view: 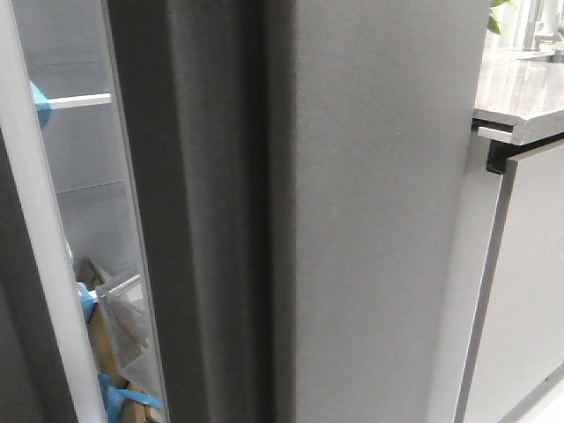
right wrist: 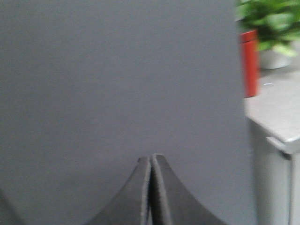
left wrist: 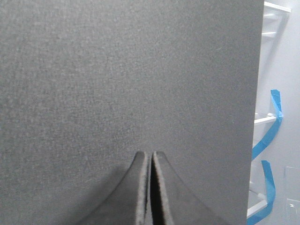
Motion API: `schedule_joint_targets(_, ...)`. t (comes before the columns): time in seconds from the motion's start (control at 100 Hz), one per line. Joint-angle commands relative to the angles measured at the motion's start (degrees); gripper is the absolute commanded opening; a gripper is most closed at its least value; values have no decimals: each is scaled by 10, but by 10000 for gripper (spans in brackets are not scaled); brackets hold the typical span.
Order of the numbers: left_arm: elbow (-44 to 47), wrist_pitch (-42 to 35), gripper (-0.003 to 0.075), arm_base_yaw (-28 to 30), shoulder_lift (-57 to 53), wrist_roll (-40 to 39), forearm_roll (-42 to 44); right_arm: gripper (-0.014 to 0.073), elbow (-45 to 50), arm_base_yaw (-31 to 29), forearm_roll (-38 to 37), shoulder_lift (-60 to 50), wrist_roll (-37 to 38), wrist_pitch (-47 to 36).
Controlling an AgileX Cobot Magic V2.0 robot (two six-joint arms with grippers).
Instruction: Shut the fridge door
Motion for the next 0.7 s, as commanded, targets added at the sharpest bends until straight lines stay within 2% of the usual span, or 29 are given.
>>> schedule_joint_targets(0.0,20,-42,-20,2,-6,-2,-3,-45,-28,28,11,34,-23,-45)
schedule_joint_targets(0.29,20,-42,-20,2,-6,-2,-3,-45,-52,95,11,115,-65,-83)
schedule_joint_targets(0.69,20,-42,-20,2,-6,-2,-3,-45,-114,136,14,231,-103,-146)
